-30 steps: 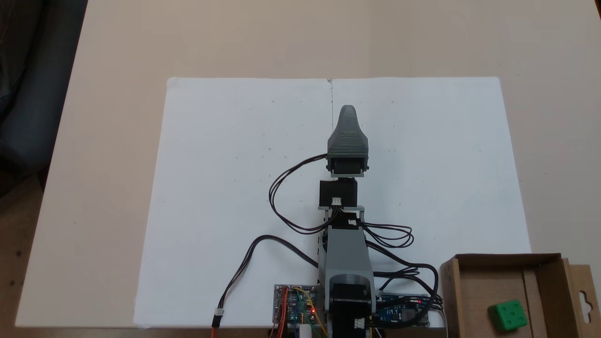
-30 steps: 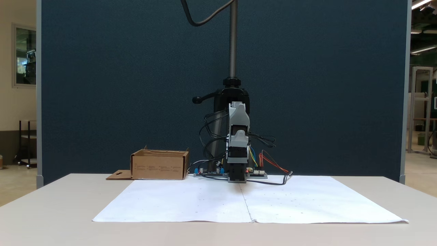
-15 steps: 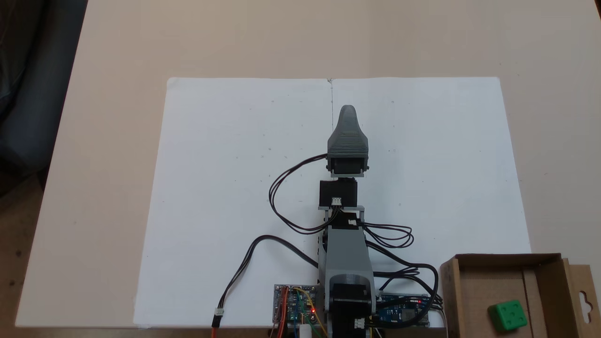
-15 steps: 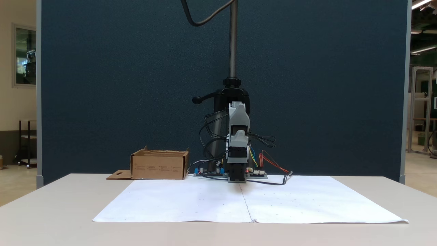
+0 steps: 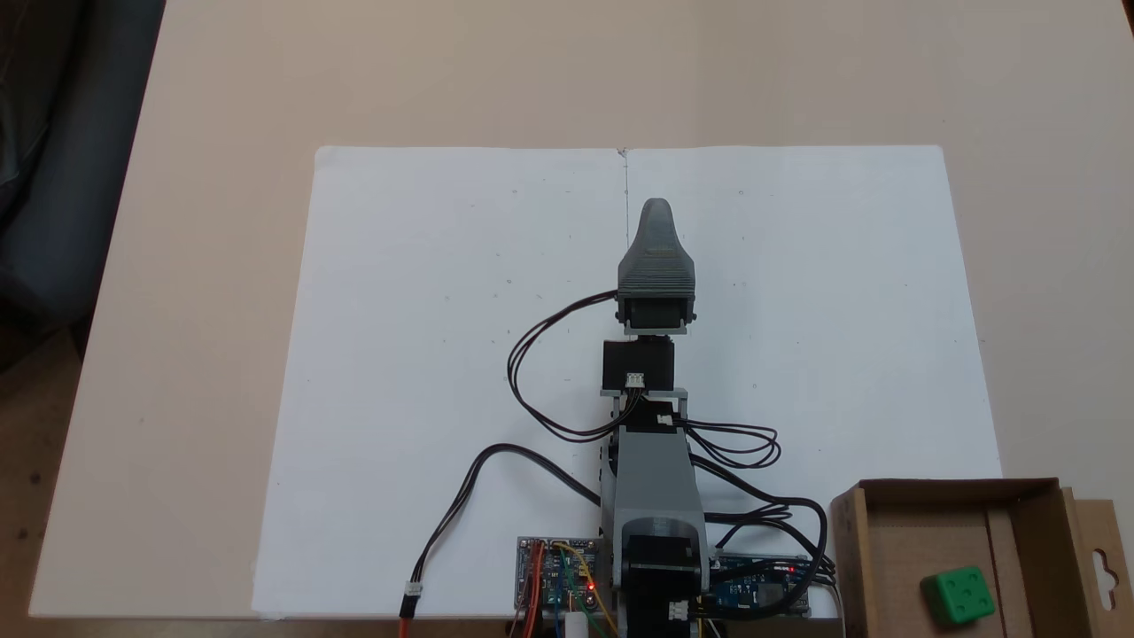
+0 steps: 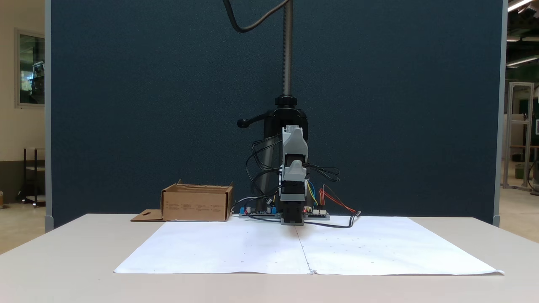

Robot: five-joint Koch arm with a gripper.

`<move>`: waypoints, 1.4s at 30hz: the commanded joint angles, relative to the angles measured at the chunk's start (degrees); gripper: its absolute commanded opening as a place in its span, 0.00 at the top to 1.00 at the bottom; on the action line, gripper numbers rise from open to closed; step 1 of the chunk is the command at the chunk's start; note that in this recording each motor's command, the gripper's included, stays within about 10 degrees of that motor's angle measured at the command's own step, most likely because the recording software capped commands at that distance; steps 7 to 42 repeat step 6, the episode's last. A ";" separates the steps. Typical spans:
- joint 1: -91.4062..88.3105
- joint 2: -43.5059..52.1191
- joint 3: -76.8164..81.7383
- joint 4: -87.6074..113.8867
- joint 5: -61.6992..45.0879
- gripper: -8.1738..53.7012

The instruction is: Grasp a green dice and put it in the bin.

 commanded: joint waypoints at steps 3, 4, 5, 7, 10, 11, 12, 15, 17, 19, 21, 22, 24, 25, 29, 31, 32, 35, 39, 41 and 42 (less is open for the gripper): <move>0.09 6.50 3.96 -4.83 -2.29 0.14; 0.09 6.50 3.96 -4.75 -2.29 0.14; 0.00 6.50 3.96 -4.75 -2.29 0.14; 0.00 6.50 3.96 -4.75 -2.29 0.14; 0.00 6.50 3.96 -4.75 -2.29 0.14; 0.00 6.50 3.96 -4.75 -2.29 0.14; 0.00 6.50 3.96 -4.75 -2.29 0.14; 0.00 6.50 3.96 -4.75 -2.29 0.14; 0.00 6.50 3.96 -4.75 -2.29 0.14; 0.00 6.50 3.96 -4.75 -2.29 0.14; 0.00 6.50 3.96 -4.75 -2.29 0.14; 0.00 6.50 3.96 -4.75 -2.29 0.14; 0.00 6.50 3.96 -4.75 -2.29 0.14; 0.00 6.50 3.96 -4.75 -2.29 0.14; 0.00 6.50 3.96 -4.75 -2.29 0.14; 0.00 6.50 3.96 -4.75 -2.29 0.14; 0.00 6.50 3.96 -4.75 -2.29 0.14; 0.00 6.50 3.96 -4.75 -2.29 0.14; 0.00 6.50 3.96 -4.75 -2.29 0.14; 0.00 6.50 3.96 -4.75 -2.29 0.14; 0.00 6.50 3.96 -4.75 -2.29 0.14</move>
